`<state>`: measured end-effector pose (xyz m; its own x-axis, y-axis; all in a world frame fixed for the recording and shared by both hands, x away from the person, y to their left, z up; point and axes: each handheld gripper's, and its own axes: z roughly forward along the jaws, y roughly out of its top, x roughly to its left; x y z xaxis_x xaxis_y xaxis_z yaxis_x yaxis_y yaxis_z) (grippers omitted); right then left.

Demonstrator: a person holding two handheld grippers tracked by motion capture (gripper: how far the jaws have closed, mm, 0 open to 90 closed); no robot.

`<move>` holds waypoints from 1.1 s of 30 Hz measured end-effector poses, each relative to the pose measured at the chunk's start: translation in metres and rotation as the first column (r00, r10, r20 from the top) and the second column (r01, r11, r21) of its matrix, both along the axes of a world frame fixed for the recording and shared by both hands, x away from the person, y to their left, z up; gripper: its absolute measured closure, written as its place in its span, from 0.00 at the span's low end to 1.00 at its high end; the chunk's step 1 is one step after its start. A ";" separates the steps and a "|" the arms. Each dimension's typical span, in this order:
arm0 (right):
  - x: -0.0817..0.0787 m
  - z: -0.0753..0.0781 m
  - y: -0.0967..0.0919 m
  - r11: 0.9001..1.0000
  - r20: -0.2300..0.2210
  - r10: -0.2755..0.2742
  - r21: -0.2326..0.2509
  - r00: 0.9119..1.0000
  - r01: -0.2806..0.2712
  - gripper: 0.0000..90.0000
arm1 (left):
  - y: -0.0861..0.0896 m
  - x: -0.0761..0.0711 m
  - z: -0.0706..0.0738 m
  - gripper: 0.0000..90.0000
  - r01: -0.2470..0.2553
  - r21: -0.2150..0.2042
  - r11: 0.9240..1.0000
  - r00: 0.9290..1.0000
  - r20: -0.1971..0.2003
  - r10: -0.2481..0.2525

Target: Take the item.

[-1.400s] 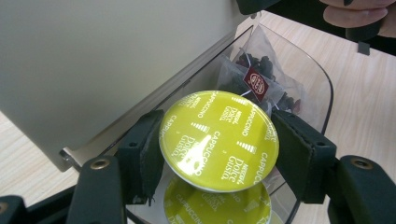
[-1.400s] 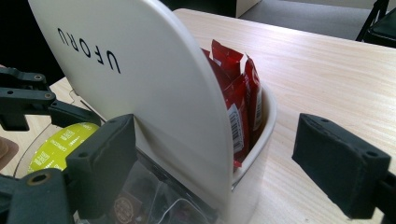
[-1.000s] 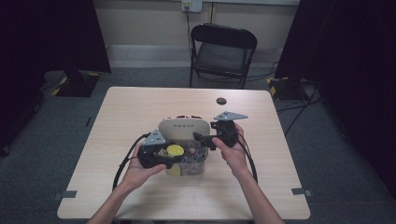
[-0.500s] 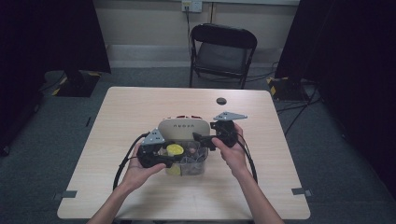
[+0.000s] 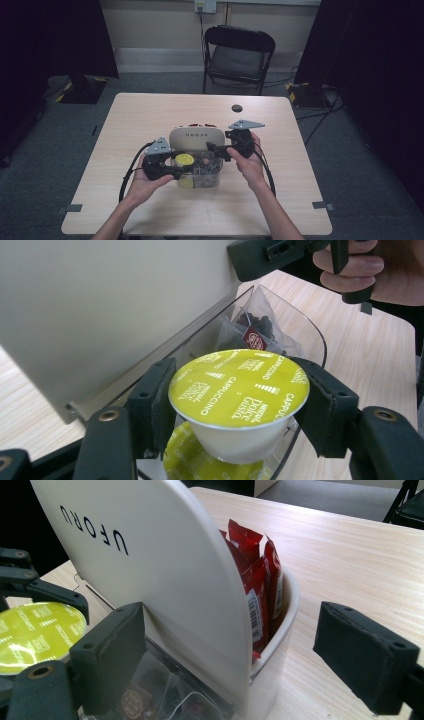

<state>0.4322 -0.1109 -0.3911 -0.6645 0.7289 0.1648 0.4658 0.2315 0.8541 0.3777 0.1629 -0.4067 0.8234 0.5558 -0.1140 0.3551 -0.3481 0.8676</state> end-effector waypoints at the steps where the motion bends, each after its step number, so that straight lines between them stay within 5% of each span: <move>1: 0.000 0.000 0.000 1.000 0.000 -0.001 0.000 1.000 0.001 0.14 | 0.001 -0.001 0.001 0.42 0.000 -0.005 1.000 1.000 0.002 0.000; 19: 0.001 -0.001 -0.001 1.000 -0.004 0.002 0.001 1.000 -0.002 0.13 | 0.029 -0.009 0.012 0.42 -0.008 -0.036 0.999 1.000 0.024 0.009; 33: 0.001 -0.001 -0.001 1.000 -0.005 0.001 0.000 1.000 -0.001 0.13 | 0.051 -0.009 0.015 0.42 -0.060 -0.032 0.998 0.998 0.029 0.061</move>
<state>0.4330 -0.1117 -0.3918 -0.6641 0.7285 0.1681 0.4701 0.2320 0.8516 0.3685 0.2143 -0.3922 0.7917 0.6014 -0.1079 0.3483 -0.2991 0.8884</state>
